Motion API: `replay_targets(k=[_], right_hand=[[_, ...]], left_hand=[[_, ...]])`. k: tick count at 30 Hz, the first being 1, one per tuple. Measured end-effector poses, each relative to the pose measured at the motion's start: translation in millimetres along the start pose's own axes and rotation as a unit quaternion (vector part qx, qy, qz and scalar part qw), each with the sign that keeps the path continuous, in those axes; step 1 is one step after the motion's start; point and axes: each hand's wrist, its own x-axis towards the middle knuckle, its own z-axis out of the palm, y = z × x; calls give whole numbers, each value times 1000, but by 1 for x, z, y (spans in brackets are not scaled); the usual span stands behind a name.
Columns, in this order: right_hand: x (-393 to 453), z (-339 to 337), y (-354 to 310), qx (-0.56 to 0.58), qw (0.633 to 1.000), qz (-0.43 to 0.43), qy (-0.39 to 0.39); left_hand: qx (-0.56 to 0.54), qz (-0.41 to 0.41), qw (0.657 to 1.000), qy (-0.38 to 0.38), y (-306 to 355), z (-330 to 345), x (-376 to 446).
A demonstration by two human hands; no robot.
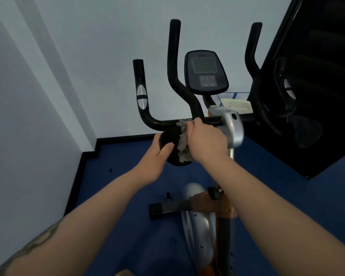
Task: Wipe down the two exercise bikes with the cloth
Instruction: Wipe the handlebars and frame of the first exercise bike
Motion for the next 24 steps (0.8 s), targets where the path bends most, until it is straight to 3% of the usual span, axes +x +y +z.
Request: replay_targets(k=[6, 12, 18, 22, 24], right_hand=[[-45, 12, -3, 168, 982, 65, 62], [-31, 17, 2, 171, 980, 71, 70], [-75, 40, -41, 329, 903, 225, 157], [-62, 40, -30, 328, 902, 242, 139], [-61, 43, -45, 370, 869, 278, 174]], left_hand=[[-5, 13, 1000, -18, 8, -16, 5], [19, 70, 996, -45, 28, -16, 33], [55, 92, 990, -90, 21, -19, 45], [15, 94, 989, -117, 13, -22, 44], [-10, 94, 987, -128, 9, -23, 42]])
